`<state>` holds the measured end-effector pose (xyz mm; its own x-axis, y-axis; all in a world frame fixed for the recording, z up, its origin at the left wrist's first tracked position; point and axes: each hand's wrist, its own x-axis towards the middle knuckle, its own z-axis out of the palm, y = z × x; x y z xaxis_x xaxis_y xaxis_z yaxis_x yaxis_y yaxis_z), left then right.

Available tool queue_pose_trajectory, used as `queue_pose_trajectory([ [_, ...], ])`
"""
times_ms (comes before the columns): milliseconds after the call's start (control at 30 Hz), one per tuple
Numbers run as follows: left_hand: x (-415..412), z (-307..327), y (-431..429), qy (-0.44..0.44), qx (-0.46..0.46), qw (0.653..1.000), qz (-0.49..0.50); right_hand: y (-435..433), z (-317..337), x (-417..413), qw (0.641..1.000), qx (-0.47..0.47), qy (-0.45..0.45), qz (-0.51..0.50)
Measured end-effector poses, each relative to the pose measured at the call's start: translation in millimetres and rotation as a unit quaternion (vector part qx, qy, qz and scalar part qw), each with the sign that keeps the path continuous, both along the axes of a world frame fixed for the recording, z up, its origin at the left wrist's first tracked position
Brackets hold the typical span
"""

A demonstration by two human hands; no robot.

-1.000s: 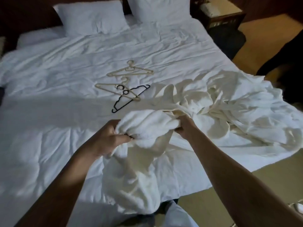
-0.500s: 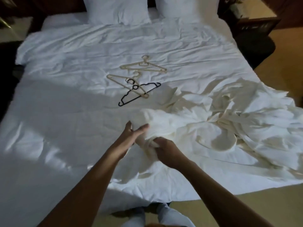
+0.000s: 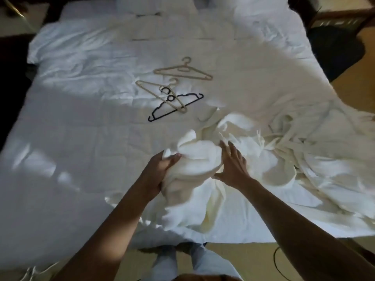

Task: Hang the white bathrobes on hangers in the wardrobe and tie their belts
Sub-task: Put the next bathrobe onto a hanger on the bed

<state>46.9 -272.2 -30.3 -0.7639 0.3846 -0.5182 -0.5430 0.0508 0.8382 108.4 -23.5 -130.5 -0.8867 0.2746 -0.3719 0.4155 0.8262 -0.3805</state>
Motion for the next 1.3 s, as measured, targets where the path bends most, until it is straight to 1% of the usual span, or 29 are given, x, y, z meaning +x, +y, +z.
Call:
queue_pose_trajectory([
  [67, 6.1, 10.9, -3.7, 0.01, -0.004, 0.999, -0.035, -2.7, -6.1, -14.8, 0.999, 0.022, 0.018, 0.027],
  [133, 7.9, 19.6, -12.4, 0.029, -0.047, 0.998, -0.041, -7.5, -3.1, -24.4, 0.999, -0.004, -0.003, 0.053],
  [233, 2.3, 17.9, -42.6, 0.083, -0.152, 0.985, 0.012, -22.3, 7.1, -24.3, 0.993, -0.097, -0.042, 0.052],
  [300, -2.5, 4.7, -72.8, 0.108, -0.227, 0.967, 0.05, -36.6, 15.5, -17.4, 0.985, -0.167, -0.035, 0.014],
  [367, -6.0, -13.6, -107.9, 0.12, -0.305, 0.944, 0.049, -55.3, 27.4, -6.5, 0.971, -0.24, -0.014, -0.011],
  [400, -7.9, -23.7, -125.8, 0.12, -0.348, 0.929, 0.02, -66.7, 34.3, -0.6, 0.962, -0.274, -0.005, -0.022],
  [467, -7.0, -37.5, -154.3, 0.118, -0.427, 0.894, -0.072, -90.2, 39.4, 12.7, 0.945, -0.326, 0.001, -0.032],
  [500, -4.1, -42.4, -165.8, 0.123, -0.445, 0.879, -0.12, -104.1, 41.9, 19.2, 0.939, -0.341, 0.002, -0.03],
  [533, -0.1, -44.5, -174.7, 0.131, -0.448, 0.869, -0.163, -118.8, 44.3, 24.9, 0.935, -0.353, -0.003, -0.034],
  [600, 9.6, -48.0, -185.4, 0.159, -0.425, 0.853, -0.258, -151.3, 63.9, 34.6, 0.927, -0.374, -0.005, -0.044],
  [667, 24.2, -46.6, -186.5, 0.205, -0.363, 0.832, -0.366, -185.4, 89.5, 43.5, 0.916, -0.399, 0.003, -0.044],
  [700, 31.5, -45.6, -186.3, 0.225, -0.316, 0.833, -0.396, -201.3, 100.4, 47.9, 0.911, -0.408, 0.003, -0.052],
  [767, 44.1, -42.4, -191.6, 0.23, -0.25, 0.855, -0.392, -231.9, 120.5, 58.6, 0.896, -0.439, -0.002, -0.063],
  [800, 45.8, -38.8, -197.6, 0.229, -0.242, 0.866, -0.373, -245.4, 127.0, 64.7, 0.889, -0.453, 0.002, -0.066],
  [833, 44.6, -36.1, -207.0, 0.24, -0.247, 0.869, -0.356, -257.4, 132.7, 70.6, 0.88, -0.468, 0.011, -0.078],
  [900, 38.0, -23.7, -229.3, 0.269, -0.273, 0.86, -0.336, -274.2, 141.0, 81.4, 0.869, -0.482, 0.007, -0.11],
  [967, 30.4, -12.1, -251.5, 0.278, -0.246, 0.876, -0.31, -284.8, 156.7, 88.8, 0.872, -0.479, -0.017, -0.098],
  [1033, 22.8, 1.4, -269.3, 0.293, -0.227, 0.883, -0.288, -286.8, 167.8, 91.0, 0.903, -0.428, -0.022, -0.029],
  [1100, 16.2, 18.6, -281.3, 0.309, -0.229, 0.882, -0.272, -278.4, 167.5, 87.0, 0.939, -0.342, -0.009, -0.008],
  [1167, 13.1, 34.9, -285.0, 0.303, -0.233, 0.888, -0.256, -262.4, 156.0, 79.6, 0.979, -0.203, 0.01, -0.01],
  [1200, 13.5, 40.4, -282.7, 0.306, -0.233, 0.886, -0.261, -254.0, 147.0, 75.4, 0.992, -0.127, 0.014, -0.013],
  [1233, 15.4, 44.8, -278.1, 0.314, -0.227, 0.88, -0.274, -247.9, 141.6, 72.2, 0.997, -0.076, 0.021, -0.022],
  [1300, 20.3, 52.5, -263.3, 0.334, -0.21, 0.872, -0.29, -242.4, 135.7, 66.8, 0.998, -0.034, 0.04, -0.046],
])
